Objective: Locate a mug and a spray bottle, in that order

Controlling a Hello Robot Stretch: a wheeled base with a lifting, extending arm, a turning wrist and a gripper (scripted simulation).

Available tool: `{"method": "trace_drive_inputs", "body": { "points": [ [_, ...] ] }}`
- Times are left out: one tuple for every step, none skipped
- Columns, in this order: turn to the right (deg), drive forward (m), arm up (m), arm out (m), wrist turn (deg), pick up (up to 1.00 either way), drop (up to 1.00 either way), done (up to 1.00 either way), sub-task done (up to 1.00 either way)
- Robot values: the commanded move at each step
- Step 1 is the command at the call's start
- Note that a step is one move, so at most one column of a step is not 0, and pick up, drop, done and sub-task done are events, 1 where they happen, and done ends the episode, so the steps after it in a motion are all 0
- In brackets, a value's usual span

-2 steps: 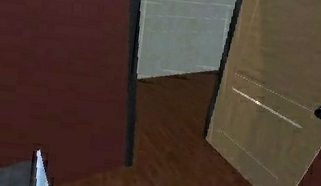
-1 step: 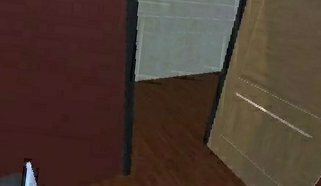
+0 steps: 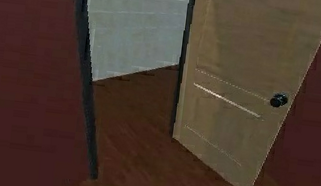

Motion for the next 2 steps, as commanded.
{"method": "trace_drive_inputs", "body": {
  "points": [
    [0.0, 0.30, 0.00, 0.00, 0.0, 0.00, 0.00, 0.00, 0.00],
    [-9.0, 0.00, 0.00, 0.00, 0.0, 0.00, 0.00, 0.00, 0.00]
  ]
}}
